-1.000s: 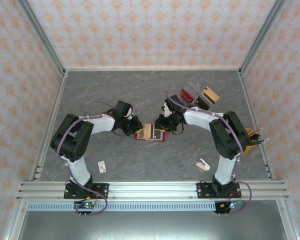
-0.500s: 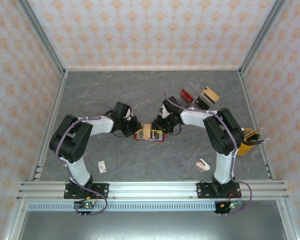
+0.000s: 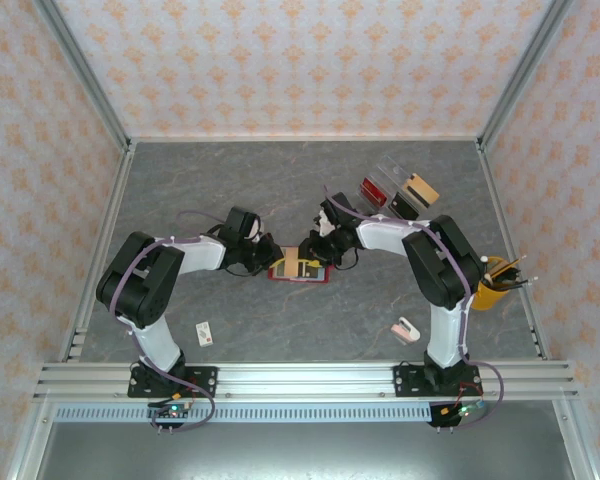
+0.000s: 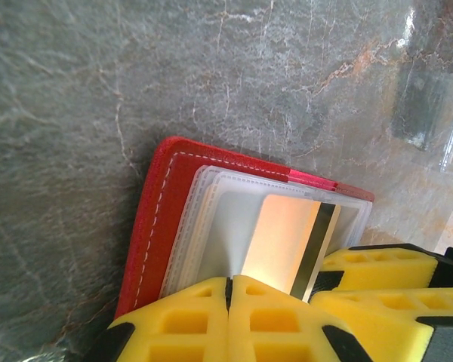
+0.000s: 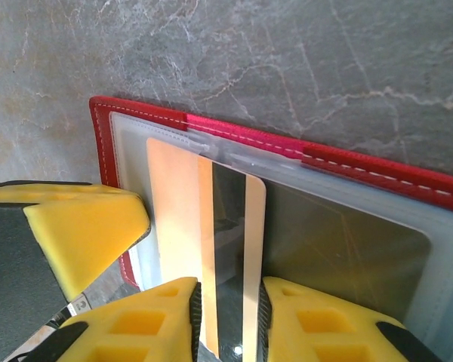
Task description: Take the credit cards out of the card holder
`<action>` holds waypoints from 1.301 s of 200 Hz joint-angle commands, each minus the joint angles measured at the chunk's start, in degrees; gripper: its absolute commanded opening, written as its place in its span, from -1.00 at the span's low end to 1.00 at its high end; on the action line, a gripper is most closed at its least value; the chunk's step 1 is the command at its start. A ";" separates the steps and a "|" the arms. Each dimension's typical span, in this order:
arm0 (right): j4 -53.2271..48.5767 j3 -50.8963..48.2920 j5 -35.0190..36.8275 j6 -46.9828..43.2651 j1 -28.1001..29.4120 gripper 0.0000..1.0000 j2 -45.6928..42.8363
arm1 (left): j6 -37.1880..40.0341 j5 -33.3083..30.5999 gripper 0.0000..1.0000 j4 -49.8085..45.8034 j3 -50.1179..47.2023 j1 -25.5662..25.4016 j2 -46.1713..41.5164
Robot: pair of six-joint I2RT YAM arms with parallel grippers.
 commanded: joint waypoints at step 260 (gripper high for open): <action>3.89 -7.13 -1.31 -5.34 -4.54 -1.00 -14.25 | 1.30 4.80 -0.27 -1.01 0.13 2.86 -5.13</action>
